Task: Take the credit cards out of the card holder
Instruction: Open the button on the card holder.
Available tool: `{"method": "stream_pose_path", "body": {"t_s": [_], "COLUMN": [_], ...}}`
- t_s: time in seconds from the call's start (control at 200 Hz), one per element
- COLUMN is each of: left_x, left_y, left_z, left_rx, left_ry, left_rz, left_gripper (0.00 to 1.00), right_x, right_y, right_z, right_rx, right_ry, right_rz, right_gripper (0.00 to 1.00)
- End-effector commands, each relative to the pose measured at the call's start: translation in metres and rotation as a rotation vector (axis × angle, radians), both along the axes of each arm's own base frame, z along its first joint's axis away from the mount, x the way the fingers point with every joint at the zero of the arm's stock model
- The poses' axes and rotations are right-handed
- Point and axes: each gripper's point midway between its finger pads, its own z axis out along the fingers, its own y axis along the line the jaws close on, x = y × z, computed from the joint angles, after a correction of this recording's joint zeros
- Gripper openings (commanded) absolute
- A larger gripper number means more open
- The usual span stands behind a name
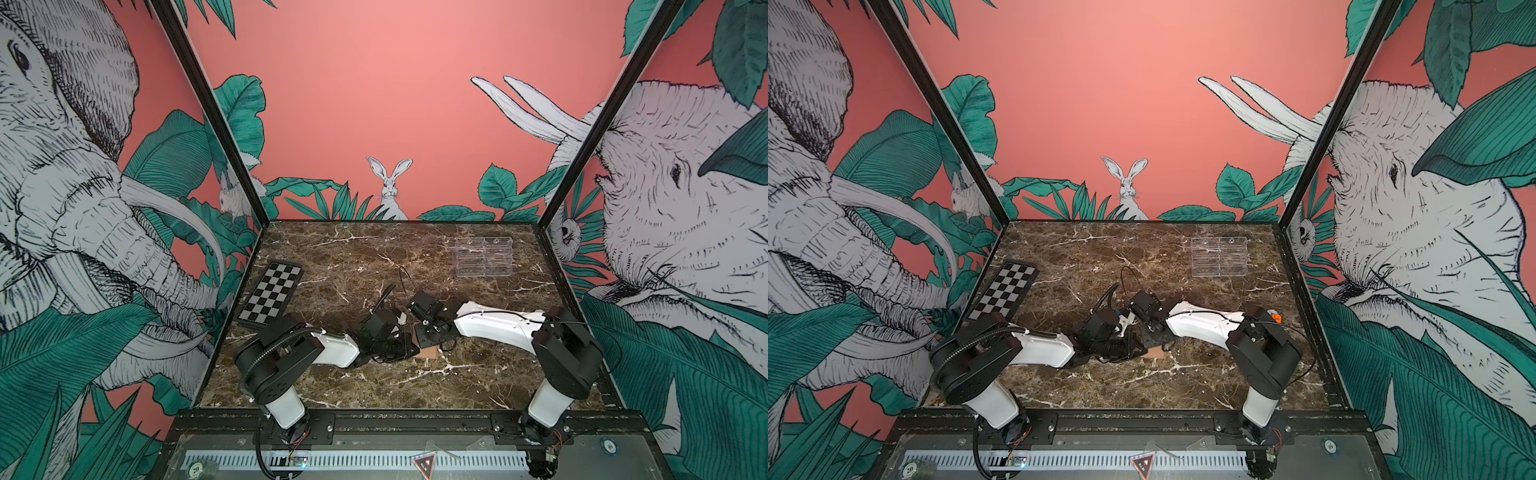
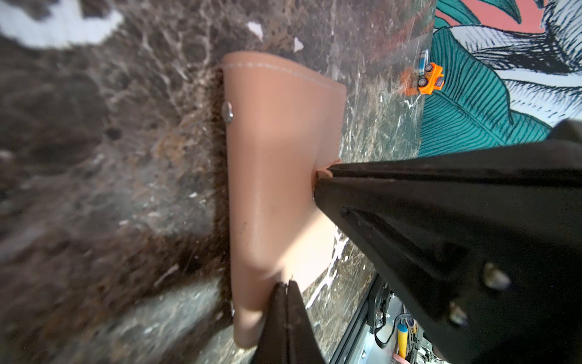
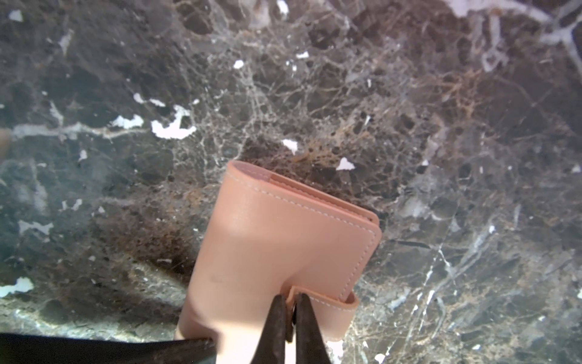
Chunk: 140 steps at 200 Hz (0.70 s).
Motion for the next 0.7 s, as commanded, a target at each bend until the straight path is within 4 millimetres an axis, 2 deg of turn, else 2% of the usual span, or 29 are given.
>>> {"method": "stream_pose_path", "body": {"t_s": [0.0, 0.325, 0.585, 0.645, 0.66, 0.695], "left_x": [-0.011, -0.011, -0.009, -0.009, -0.009, -0.01], "left_y": [0.023, 0.03, 0.022, 0.024, 0.024, 0.025], "left_z": [-0.025, -0.027, -0.027, -0.029, -0.029, -0.03], "left_rx": [0.111, 0.126, 0.088, 0.093, 0.094, 0.097], "left_ry": [0.056, 0.057, 0.068, 0.072, 0.072, 0.074], "left_rz": [0.039, 0.065, 0.068, 0.073, 0.074, 0.074], "left_gripper": [0.0, 0.0, 0.0, 0.0, 0.0, 0.0], "right_x": [0.001, 0.001, 0.002, 0.002, 0.004, 0.005], "right_y": [-0.015, -0.015, -0.013, -0.017, -0.015, -0.017], "right_z": [-0.004, 0.0, 0.01, 0.006, 0.015, 0.017], "right_rx": [-0.06, -0.028, 0.065, 0.071, 0.098, 0.116], "right_ry": [-0.014, -0.037, -0.064, -0.058, -0.077, -0.084], "right_rz": [-0.028, -0.048, -0.088, -0.103, -0.105, -0.112], "right_gripper": [0.02, 0.0, 0.0, 0.0, 0.0, 0.0]}}
